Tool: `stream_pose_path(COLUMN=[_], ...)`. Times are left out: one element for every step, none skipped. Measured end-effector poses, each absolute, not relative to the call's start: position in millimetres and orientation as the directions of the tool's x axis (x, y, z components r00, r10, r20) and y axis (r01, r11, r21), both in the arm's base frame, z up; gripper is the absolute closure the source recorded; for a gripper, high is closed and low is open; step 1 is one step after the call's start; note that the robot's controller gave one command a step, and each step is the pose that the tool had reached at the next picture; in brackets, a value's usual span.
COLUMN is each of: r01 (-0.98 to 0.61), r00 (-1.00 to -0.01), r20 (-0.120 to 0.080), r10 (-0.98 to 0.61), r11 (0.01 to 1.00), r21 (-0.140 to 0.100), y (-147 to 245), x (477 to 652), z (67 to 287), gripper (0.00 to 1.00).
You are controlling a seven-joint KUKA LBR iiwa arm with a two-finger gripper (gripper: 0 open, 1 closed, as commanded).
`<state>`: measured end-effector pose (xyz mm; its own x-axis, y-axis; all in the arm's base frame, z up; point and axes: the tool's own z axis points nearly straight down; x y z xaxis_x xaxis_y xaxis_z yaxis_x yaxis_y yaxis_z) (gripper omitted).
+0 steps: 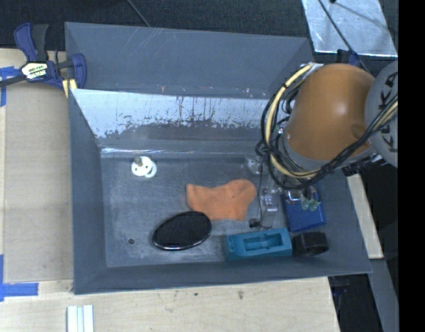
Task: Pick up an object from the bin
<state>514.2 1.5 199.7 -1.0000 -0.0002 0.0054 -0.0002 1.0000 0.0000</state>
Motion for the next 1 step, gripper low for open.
stream_pose_path(r01=[0.0], r00=[-1.0], r20=[-0.003], r10=[0.0], r11=[1.0], r21=[0.0], y=[1.5], x=[515.6], z=[204.3], gripper=[0.0])
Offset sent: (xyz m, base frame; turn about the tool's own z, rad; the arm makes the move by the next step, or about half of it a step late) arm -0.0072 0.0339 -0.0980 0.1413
